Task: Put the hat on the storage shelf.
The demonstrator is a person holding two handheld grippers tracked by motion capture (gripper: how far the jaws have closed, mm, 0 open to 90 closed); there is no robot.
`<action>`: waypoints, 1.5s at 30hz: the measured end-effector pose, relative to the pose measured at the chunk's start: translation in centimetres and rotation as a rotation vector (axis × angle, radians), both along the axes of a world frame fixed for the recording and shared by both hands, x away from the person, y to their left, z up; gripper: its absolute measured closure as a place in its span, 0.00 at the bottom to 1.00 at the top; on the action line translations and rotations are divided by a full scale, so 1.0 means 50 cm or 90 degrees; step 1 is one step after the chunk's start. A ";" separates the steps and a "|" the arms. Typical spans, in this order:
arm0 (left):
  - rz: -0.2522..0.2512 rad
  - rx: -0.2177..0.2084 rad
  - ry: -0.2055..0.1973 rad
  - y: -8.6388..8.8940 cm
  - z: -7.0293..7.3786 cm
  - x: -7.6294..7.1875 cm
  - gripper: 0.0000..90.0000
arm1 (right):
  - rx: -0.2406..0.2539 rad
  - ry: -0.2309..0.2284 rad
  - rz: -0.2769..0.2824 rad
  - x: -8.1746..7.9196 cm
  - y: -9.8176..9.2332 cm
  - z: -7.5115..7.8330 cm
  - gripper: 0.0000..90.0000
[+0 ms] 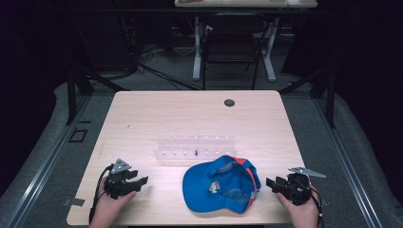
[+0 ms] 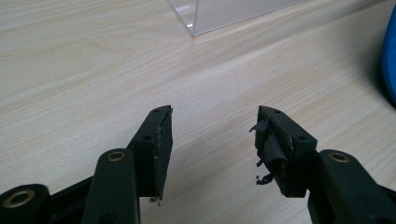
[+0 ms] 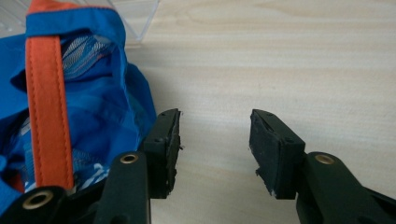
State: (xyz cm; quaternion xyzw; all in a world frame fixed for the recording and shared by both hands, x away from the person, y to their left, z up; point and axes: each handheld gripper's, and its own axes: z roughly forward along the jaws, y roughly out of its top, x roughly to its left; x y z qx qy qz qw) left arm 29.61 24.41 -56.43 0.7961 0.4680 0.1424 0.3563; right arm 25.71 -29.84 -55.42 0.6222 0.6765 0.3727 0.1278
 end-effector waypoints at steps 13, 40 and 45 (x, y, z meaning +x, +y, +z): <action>0.005 -0.010 0.006 0.003 0.001 -0.003 0.51 | 0.045 0.033 0.032 0.000 -0.003 0.022 0.61; 0.010 -0.015 0.011 0.004 0.000 -0.002 0.49 | 0.090 0.129 0.183 0.069 0.060 0.132 0.58; 0.012 -0.015 0.011 0.005 0.000 -0.002 0.49 | 0.078 0.141 0.201 0.079 0.081 0.123 0.58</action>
